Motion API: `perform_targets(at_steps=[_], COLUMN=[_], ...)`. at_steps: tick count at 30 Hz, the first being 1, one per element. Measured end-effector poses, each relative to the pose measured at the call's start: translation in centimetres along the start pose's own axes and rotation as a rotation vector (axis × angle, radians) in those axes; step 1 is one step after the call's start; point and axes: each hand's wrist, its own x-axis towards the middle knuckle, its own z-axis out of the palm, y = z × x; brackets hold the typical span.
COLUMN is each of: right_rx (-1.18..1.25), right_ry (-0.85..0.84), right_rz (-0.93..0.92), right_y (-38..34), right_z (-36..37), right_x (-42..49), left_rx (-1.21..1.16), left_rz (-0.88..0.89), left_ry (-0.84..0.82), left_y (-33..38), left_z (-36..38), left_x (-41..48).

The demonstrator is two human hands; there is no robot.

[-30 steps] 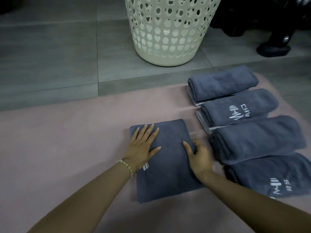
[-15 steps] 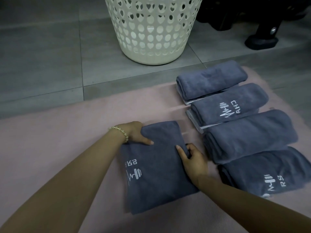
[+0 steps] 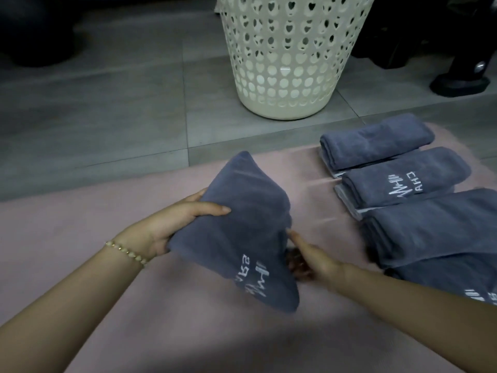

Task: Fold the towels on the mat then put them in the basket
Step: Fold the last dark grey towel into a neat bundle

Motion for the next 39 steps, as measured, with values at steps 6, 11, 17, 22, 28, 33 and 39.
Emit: perform_targets(at_steps=[6,11,17,22,28,33,39], right_rx=[0.197,0.077,-0.421,-0.810,-1.451,-1.601,-1.639], right_ry=[-0.267,0.034,0.228,0.460,0.066,-0.037,-0.079], right_rz=[0.044,-0.679,-0.566,-0.733,-1.095,-1.154,-1.113], right_y=[-2.1,-4.7,1.9,6.3,7.4,7.8,6.1], right_z=[7.4,7.5,4.4,3.4,7.5,6.3,1.4], right_x=[-2.4,-2.3,0.6,1.7,2.0,4.0,5.0], left_rx=[-0.050,0.049,0.183,1.006,1.437,1.579,1.675], left_rz=[0.206,0.370,0.155,0.250,0.468,0.443,0.477], left_ry=[0.295,0.502,0.521,0.881,0.501,0.400,0.400], left_y=[0.1,-2.9,-13.9,-19.5,-22.5,-23.5,-23.4], left_z=[-4.0,-8.3,-7.4,-3.6,-1.3,-3.3,-3.8], left_x=[-3.9,-4.2,-1.8,-1.4,0.7,1.6,2.0])
